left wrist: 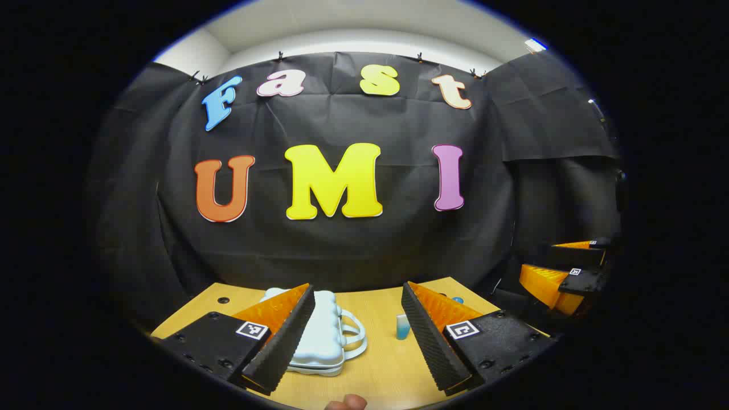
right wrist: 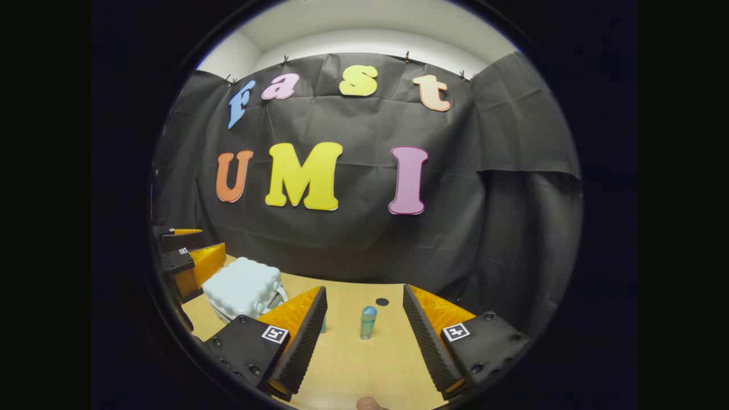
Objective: First open the suitcase, pack the skin care products into it, and then close the suitcase.
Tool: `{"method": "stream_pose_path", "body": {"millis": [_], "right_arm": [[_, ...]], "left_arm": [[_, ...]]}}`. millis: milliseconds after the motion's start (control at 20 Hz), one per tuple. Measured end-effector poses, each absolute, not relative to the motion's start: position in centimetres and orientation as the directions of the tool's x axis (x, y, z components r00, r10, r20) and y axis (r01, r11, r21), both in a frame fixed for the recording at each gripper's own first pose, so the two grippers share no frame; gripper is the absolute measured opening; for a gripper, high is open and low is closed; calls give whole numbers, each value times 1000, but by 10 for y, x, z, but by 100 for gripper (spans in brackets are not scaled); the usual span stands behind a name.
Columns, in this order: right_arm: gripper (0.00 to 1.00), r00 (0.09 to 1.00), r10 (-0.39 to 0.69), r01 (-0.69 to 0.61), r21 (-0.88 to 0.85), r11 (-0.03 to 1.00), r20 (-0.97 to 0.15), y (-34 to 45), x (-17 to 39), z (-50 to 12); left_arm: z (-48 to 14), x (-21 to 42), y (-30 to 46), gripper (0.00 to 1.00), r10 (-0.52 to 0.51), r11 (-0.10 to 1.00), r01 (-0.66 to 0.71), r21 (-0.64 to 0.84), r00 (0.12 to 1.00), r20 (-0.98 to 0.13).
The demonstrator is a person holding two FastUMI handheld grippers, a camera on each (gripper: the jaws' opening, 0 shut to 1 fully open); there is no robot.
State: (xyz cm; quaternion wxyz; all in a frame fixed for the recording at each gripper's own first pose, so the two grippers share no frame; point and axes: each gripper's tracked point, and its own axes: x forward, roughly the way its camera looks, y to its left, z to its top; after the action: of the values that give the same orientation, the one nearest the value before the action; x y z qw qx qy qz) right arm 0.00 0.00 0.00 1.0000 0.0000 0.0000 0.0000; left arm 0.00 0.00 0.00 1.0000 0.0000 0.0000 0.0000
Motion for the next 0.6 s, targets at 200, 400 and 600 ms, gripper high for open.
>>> {"method": "stream_pose_path", "body": {"millis": [200,400,600], "right_arm": [[79,1000,25,-26,10,1000,18,24,0,15],[80,998,28,-28,10,1000,50,34,12,31],[80,996,50,-49,-13,999,72,39,19,42]], "left_arm": [[1,-2,18,97,21,1000,-21,-5,1000,-7],[8,5,25,97,30,999,-30,38,1000,7],[11,15,20,100,26,999,-26,42,1000,15]]}}
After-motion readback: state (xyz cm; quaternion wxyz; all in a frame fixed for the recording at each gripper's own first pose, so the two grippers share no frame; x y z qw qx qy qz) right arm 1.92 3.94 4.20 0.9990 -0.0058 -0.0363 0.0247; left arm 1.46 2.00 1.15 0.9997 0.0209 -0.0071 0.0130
